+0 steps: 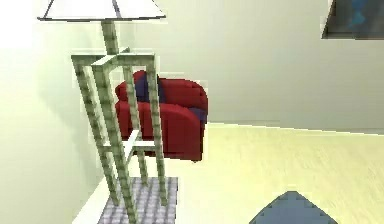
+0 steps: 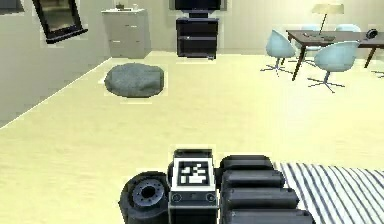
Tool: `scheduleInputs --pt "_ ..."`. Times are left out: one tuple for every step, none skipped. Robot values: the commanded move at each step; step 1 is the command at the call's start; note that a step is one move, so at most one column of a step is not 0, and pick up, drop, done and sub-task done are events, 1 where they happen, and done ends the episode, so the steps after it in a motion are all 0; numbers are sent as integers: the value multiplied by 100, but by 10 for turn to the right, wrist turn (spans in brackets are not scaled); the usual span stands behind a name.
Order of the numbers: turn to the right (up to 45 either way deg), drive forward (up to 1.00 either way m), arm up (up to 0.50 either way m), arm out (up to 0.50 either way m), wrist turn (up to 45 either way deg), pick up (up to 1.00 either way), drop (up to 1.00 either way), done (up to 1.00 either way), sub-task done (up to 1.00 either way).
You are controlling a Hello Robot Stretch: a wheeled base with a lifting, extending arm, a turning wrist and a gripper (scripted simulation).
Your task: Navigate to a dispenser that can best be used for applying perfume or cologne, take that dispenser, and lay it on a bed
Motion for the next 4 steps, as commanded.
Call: scheduleInputs --pt "-450 0 0 0 0 0 0 0 0" --pt "-450 0 0 0 0 0 0 0 0" --pt "-450 0 0 0 0 0 0 0 0" --pt "-300 0 0 0 0 0 0 0 0"
